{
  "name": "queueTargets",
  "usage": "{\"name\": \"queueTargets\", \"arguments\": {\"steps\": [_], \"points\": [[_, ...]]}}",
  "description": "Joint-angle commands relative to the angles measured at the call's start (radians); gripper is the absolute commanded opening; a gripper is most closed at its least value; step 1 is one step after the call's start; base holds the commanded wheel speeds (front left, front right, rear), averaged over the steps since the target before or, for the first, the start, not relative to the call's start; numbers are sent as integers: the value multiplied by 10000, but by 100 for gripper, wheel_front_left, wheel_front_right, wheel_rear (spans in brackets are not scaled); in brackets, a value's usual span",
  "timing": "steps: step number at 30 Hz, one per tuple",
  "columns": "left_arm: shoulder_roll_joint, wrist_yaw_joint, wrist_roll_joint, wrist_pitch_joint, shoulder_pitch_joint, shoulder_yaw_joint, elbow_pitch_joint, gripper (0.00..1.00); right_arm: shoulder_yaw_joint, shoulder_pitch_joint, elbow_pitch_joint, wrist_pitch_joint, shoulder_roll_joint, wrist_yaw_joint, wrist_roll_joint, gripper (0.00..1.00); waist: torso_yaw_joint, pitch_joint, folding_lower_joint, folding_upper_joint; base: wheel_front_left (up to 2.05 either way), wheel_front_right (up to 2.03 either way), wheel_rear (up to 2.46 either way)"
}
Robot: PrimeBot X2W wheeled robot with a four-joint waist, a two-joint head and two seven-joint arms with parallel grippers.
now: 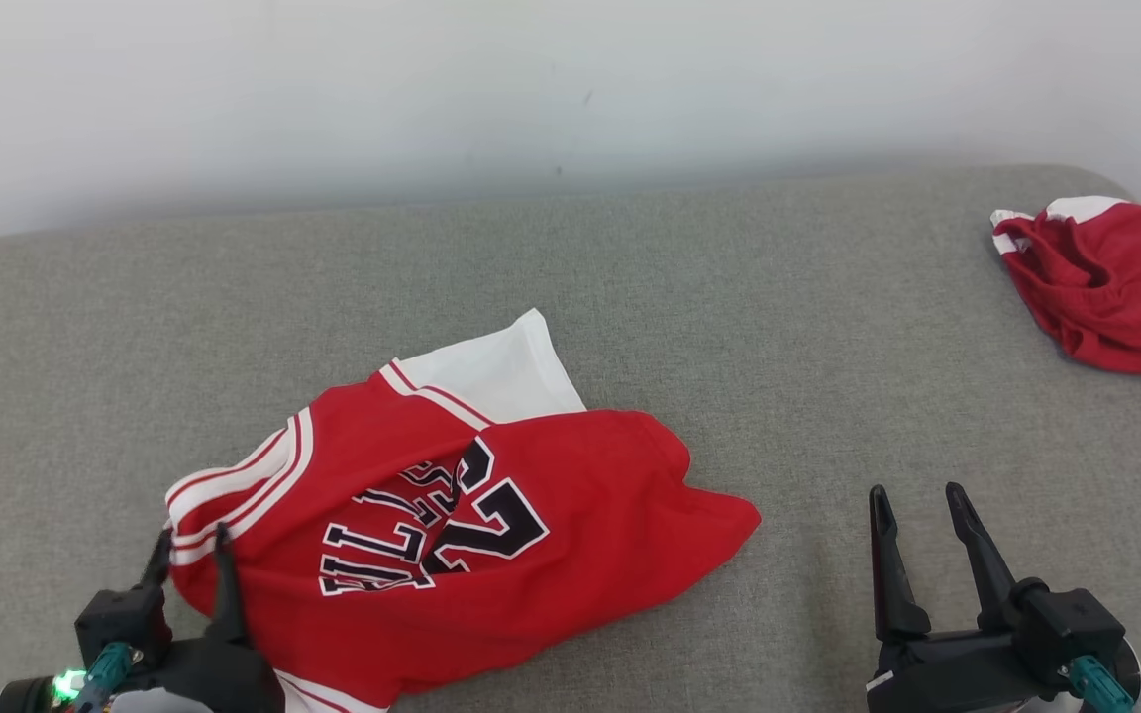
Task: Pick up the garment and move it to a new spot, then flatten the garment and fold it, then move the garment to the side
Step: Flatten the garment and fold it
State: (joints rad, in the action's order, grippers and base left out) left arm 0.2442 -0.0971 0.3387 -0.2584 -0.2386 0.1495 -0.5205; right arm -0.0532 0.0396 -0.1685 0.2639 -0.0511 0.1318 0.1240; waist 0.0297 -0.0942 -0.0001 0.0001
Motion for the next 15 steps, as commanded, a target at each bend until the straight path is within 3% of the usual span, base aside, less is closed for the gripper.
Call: {"name": "queueTargets", "arguments": {"steps": [1, 9, 15], "points": [[-24, -14, -80, -63, 12, -6, 133, 100, -44, -110, -26, 1, 22, -27, -42, 100, -15, 138, 1, -1, 0, 0, 0], [-144, -46, -678, -65, 488, -334, 1922, 100, -100, -383, -79, 1, 24, -27, -98, 100, -324, 666, 1, -1, 0, 0, 0], [-212, 164, -931, -68, 1099, -551, 2831, 100, -116, -540, -69, 1, 21, -27, -114, 100, -655, 847, 1, -1, 0, 0, 0]]}}
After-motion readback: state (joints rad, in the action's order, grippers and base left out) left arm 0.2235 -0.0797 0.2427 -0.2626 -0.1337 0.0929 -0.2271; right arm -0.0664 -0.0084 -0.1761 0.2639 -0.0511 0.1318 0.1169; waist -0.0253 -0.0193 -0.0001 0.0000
